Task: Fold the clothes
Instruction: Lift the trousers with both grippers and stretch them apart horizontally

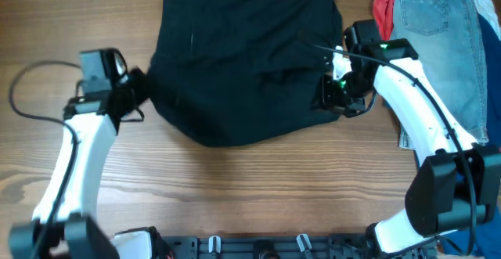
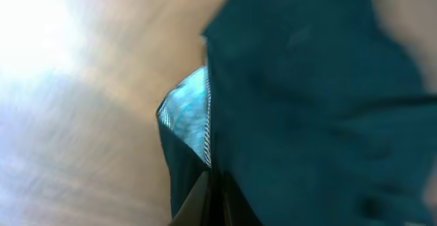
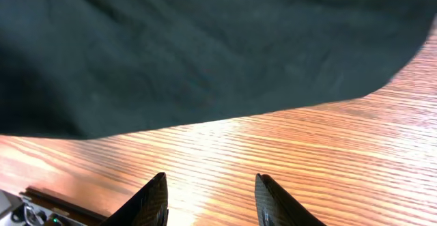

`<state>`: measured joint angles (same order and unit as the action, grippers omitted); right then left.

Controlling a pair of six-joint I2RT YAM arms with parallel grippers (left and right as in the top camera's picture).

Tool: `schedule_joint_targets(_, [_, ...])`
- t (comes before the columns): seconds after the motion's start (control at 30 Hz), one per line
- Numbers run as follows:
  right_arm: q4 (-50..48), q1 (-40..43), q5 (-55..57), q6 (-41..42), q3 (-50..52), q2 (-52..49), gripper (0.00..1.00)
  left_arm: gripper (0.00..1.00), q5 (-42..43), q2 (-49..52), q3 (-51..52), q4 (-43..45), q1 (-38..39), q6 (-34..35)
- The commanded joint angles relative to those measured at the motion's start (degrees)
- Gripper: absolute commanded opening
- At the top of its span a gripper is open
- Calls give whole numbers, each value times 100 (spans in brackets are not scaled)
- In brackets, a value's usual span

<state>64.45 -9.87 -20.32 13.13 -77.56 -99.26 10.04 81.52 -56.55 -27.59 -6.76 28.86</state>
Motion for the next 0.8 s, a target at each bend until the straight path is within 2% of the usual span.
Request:
schedule_joint_targets(0.0, [-50, -92, 118, -94, -70, 125, 42, 4, 195, -723, -431, 225, 269, 57])
schedule_joint_targets(0.2, [-603, -645, 57, -258, 153, 125, 43, 4, 184, -1126, -433, 1200, 992, 57])
schedule_joint_targets(0.33, [-1172, -1182, -118, -275, 221, 153, 41, 4, -411, -1123, -433, 1808, 1458, 55])
schedule_joint_targets(0.43, [-2159, -1576, -750, -98, 203, 214, 43, 4, -859, -1123, -433, 2393, 1816, 52])
schedule_joint_targets(0.57, [-2953, -1832, -811, 105, 103, 229, 45, 4, -1200, -1106, -433, 2481, 2120, 33])
schedule_joint_targets(0.77, [-3436, -1921, -1056, 76, -184, 365, 50, 4, -1467, -732, -433, 2400, 2354, 35])
